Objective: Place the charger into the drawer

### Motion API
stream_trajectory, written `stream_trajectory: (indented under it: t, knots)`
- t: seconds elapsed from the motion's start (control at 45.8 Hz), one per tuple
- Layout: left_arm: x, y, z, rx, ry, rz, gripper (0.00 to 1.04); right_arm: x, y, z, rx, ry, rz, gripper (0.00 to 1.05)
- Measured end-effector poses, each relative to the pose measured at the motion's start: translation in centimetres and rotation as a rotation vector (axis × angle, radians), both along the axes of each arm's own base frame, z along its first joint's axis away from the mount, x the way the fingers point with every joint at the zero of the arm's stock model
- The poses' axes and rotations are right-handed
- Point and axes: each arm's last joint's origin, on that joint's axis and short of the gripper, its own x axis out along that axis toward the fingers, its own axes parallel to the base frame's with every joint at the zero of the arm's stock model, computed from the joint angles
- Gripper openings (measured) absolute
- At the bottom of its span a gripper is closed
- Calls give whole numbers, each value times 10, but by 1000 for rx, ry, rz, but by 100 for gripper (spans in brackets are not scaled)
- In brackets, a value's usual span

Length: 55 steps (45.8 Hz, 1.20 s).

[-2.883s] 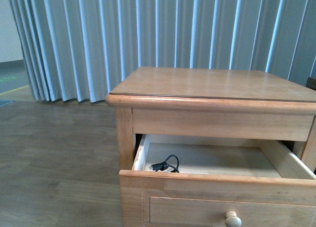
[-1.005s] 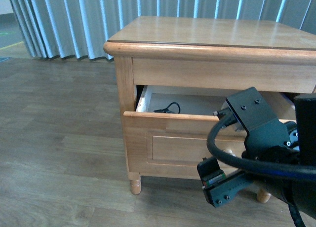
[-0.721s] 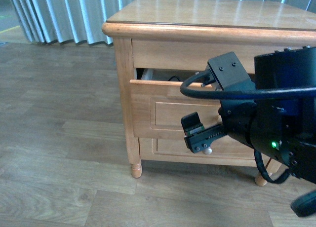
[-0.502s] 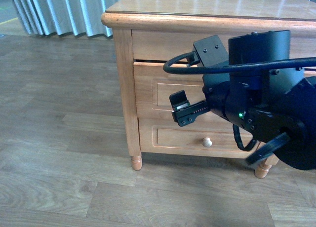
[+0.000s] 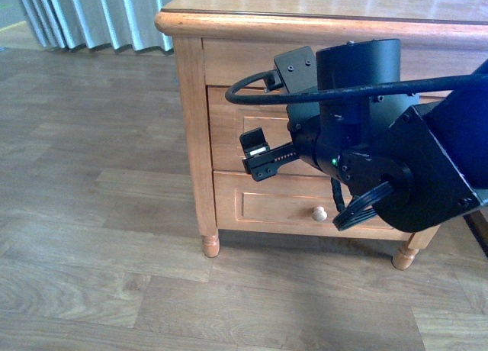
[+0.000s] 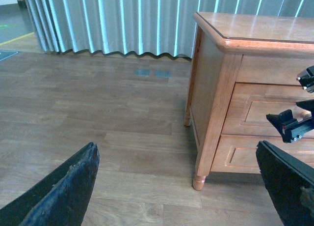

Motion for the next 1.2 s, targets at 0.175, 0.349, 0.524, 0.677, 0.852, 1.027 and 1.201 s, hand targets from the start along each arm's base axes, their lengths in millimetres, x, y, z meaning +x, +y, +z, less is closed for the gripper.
stream_trajectory:
  t: [0.175, 0.349, 0.524, 0.677, 0.852, 1.027, 1.201]
  knots:
    - [0, 0, 0, 0, 0, 0, 99, -18, -18, 18, 18, -38, 4, 96]
    - [0, 0, 0, 0, 0, 0, 99, -52, -43, 47, 35, -72, -6, 96]
    - [0, 0, 0, 0, 0, 0, 99, -89, -68, 63, 60, -54, -12, 96]
    - [0, 0, 0, 0, 0, 0, 99, -119, -94, 86, 99, -76, -43, 96]
    - [0, 0, 0, 0, 0, 0, 99, -153, -122, 110, 152, -103, -86, 96]
    - [0, 0, 0, 0, 0, 0, 99, -190, -148, 124, 199, -127, -116, 96]
    - [0, 0, 0, 0, 0, 0, 99, -226, -177, 129, 255, -142, -167, 96]
